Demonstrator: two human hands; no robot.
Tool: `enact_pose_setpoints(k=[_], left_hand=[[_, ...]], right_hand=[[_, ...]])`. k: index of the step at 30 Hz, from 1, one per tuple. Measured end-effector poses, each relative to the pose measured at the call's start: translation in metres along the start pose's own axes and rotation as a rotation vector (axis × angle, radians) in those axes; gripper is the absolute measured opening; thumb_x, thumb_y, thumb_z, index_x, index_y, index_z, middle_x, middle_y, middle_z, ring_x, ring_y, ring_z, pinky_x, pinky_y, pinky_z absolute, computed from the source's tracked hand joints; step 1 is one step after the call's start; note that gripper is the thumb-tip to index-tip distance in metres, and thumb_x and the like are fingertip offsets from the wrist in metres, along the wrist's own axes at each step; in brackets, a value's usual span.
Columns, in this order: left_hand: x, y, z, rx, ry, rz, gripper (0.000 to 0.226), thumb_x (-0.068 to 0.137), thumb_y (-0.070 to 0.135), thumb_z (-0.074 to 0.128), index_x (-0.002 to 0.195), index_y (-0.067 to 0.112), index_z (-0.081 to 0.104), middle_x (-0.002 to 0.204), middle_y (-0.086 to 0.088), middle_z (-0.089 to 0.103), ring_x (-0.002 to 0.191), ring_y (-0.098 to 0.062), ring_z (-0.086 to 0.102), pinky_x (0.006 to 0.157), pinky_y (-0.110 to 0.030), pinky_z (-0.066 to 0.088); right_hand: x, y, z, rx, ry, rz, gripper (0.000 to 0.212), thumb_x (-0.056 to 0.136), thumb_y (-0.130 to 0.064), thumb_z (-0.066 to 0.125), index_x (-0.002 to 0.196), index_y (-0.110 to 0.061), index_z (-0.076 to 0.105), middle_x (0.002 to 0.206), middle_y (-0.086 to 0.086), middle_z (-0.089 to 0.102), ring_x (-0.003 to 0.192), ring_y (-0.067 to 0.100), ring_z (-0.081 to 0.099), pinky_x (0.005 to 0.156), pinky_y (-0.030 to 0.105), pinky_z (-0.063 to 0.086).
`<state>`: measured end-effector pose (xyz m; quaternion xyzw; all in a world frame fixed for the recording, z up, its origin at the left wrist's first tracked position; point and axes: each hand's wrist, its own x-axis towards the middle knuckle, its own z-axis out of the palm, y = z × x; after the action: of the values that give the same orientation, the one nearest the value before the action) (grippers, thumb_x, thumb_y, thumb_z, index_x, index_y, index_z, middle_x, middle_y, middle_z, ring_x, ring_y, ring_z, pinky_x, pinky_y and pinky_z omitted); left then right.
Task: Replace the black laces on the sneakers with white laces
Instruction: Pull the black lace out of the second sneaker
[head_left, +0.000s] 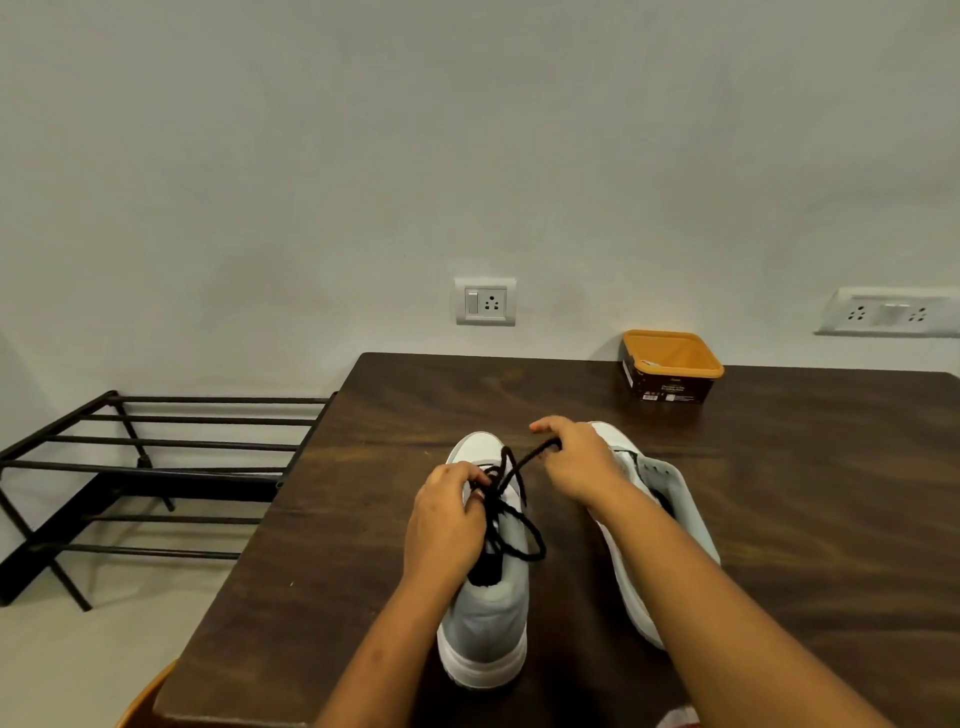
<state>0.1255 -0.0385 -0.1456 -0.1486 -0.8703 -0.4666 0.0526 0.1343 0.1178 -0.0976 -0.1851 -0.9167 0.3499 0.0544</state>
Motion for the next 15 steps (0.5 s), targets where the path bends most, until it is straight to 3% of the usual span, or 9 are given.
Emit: enact_pose_setpoints(k=[3,6,9,12,15], left_hand=[[0.003,-0.002,0.001,-0.120,0.004,-0.037,0.023,0.087,0.006,0.054,0.080,0.028,0.056,0.098,0.004,0.059,0.091,-0.013,0.055,0.072,-0.024,0.039],[0.005,0.013,-0.007,-0.536,0.027,-0.213,0.018,0.095,0.011,0.047,0.085,0.016,0.061,0.089,-0.004,0.064,0.083,-0.019,0.061,0.064,-0.020,0.048],[0.011,0.023,-0.028,-0.918,0.114,-0.473,0.033,0.101,0.032,0.038,0.080,0.013,0.056,0.080,-0.004,0.064,0.066,-0.017,0.058,0.053,-0.023,0.046],[0.018,0.011,-0.048,-1.233,0.305,-0.530,0.029,0.101,0.037,0.037,0.090,0.015,0.053,0.083,-0.008,0.062,0.064,-0.018,0.064,0.055,-0.023,0.049],[0.016,0.002,-0.055,-1.278,0.406,-0.490,0.015,0.102,0.022,0.038,0.094,0.025,0.051,0.091,-0.002,0.059,0.079,-0.018,0.063,0.069,-0.028,0.050]], right_hand=[[-0.001,-0.001,-0.002,-0.189,-0.065,-0.006,0.045,0.095,-0.013,0.052,0.135,-0.033,0.048,0.138,0.009,0.037,0.127,0.034,0.038,0.102,0.036,0.037],[-0.003,-0.006,0.000,-0.155,-0.149,-0.081,0.044,0.088,-0.021,0.066,0.127,-0.035,0.056,0.133,0.008,0.040,0.124,0.031,0.043,0.101,0.032,0.040],[-0.009,-0.010,0.005,-0.224,-0.219,-0.104,0.040,0.085,-0.029,0.070,0.123,-0.038,0.060,0.131,0.005,0.039,0.126,0.031,0.041,0.105,0.038,0.042],[-0.010,-0.013,0.010,-0.218,-0.248,-0.121,0.038,0.084,-0.029,0.070,0.120,-0.039,0.062,0.132,0.003,0.038,0.126,0.030,0.039,0.106,0.039,0.041],[-0.011,-0.015,0.012,-0.196,-0.315,-0.160,0.034,0.084,-0.026,0.072,0.116,-0.036,0.067,0.131,0.004,0.050,0.121,0.028,0.049,0.101,0.039,0.046]])
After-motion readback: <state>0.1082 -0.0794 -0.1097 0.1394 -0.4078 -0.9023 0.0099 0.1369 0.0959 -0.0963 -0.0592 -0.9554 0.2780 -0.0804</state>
